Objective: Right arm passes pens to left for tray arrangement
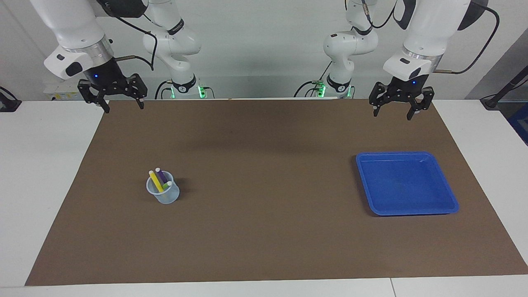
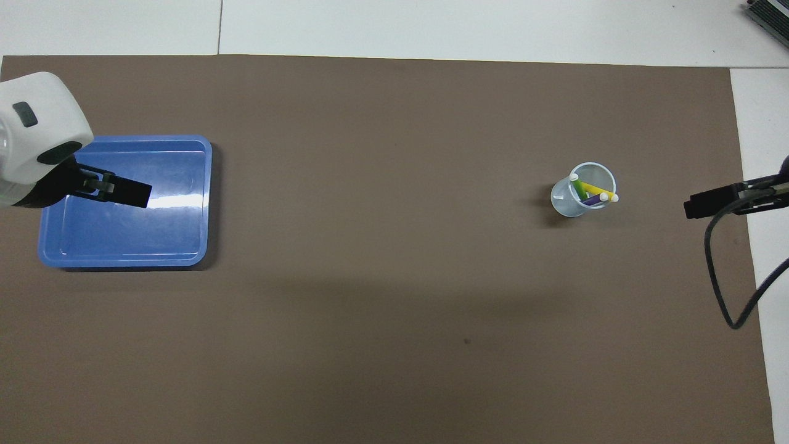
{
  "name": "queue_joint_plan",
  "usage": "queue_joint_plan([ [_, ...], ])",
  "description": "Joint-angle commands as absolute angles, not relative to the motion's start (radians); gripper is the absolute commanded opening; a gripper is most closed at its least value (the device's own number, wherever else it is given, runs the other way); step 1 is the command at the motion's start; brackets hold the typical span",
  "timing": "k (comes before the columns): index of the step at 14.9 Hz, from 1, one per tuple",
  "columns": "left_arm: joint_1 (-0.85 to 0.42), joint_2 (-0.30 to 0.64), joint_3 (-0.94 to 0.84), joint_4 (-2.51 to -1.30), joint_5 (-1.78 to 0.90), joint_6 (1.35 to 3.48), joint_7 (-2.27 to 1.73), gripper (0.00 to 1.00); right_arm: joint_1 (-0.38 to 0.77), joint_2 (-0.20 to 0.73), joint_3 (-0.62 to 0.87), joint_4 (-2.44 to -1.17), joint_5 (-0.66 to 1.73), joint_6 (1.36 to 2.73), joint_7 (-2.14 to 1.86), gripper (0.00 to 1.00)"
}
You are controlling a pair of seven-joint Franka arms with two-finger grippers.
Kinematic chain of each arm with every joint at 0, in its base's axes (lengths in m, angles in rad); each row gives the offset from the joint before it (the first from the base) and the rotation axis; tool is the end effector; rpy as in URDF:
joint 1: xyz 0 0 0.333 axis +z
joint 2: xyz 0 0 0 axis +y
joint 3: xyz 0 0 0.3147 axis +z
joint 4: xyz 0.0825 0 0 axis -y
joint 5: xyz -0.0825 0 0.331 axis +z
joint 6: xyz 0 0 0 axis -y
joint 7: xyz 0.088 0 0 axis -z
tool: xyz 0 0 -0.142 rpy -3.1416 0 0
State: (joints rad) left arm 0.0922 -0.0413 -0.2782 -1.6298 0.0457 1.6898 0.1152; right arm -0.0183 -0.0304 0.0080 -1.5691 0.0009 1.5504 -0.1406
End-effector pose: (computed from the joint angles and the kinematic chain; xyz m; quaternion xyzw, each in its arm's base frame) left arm 0.4961 -0.0902 0.5945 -0.9868 0.1515 -0.0508 0.0267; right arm 0.4907 -0.0049 0.6022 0.9979 0.0651 0.0059 0.0001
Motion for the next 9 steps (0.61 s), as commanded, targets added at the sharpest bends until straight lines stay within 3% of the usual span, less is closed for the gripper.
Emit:
queue_joint_plan([
  [1,0.087,-0.064,-0.272,-1.654,0.034,1.698,0.114,1.00,-0.026,-0.040,0.011,-1.586,0.023,1.572,-0.141,1.00],
  [9,0.086,-0.064,-0.273,-1.654,0.034,1.697,0.114,1.00,-0.014,-0.031,0.011,-1.588,0.023,1.571,-0.138,1.00],
])
